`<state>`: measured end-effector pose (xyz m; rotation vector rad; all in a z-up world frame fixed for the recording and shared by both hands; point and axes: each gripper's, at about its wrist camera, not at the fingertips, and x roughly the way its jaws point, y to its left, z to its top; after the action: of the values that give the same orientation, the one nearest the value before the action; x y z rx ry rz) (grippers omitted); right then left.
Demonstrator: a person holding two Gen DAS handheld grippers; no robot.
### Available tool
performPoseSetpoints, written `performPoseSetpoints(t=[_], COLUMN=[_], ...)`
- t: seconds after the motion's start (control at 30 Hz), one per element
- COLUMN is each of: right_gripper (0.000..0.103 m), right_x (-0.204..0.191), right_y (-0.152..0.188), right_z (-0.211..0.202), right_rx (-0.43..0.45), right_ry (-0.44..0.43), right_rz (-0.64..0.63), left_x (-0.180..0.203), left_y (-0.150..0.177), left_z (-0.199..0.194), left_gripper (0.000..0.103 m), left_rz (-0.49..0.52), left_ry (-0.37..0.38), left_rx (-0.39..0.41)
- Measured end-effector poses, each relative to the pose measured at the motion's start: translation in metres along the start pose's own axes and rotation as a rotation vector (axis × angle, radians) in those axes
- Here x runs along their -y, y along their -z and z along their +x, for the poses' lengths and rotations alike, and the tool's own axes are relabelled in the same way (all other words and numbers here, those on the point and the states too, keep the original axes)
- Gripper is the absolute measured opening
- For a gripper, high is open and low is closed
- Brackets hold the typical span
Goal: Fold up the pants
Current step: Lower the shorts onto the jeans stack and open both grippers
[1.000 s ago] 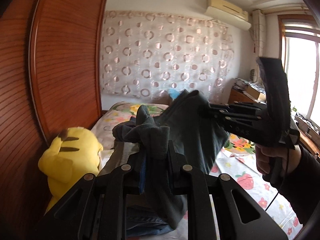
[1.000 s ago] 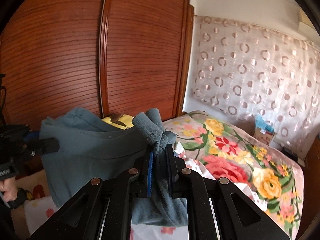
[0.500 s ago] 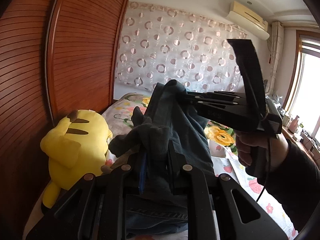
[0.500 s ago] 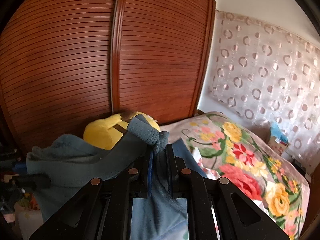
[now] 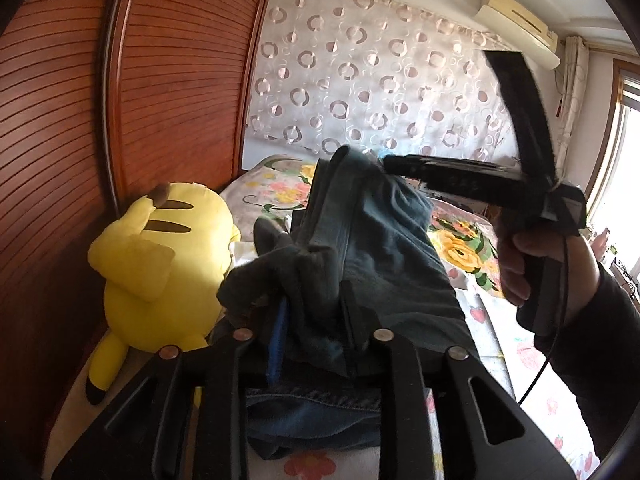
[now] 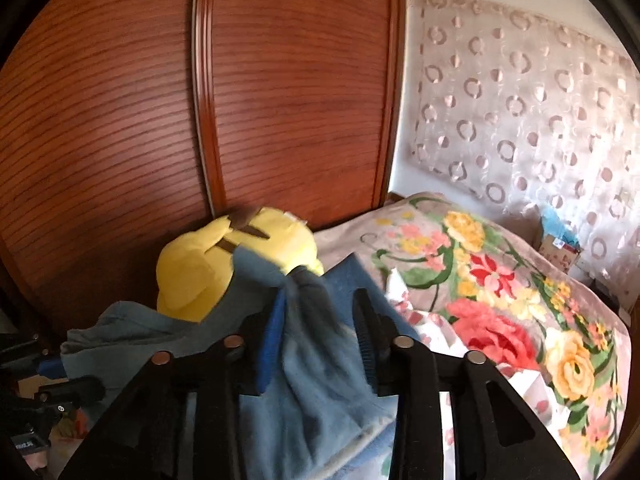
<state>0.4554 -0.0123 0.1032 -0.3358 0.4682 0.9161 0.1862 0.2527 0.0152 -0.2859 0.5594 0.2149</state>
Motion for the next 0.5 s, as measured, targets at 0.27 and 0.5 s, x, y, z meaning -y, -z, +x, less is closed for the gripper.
performPoseSetpoints(t=[0.27,0.5], right_gripper=[0.036,0.033], right_x=[0.005,0.026], right_y=[0.033,0.040], right_z=[-0.035,-0.015], right_rx=[0.015,-0.051], right_ry=[-0.077,-0.087], right_rz=[0.014,0.050], left_x=[0.015,0.033], left_y=[-0.015,-0.013], left_z=[-0.013,0.014], left_gripper=[0.053,0.053], left_rz=[0.061,0.132], left_ry=[-0.037,-0.045], left_rx=[0.043,-0.023])
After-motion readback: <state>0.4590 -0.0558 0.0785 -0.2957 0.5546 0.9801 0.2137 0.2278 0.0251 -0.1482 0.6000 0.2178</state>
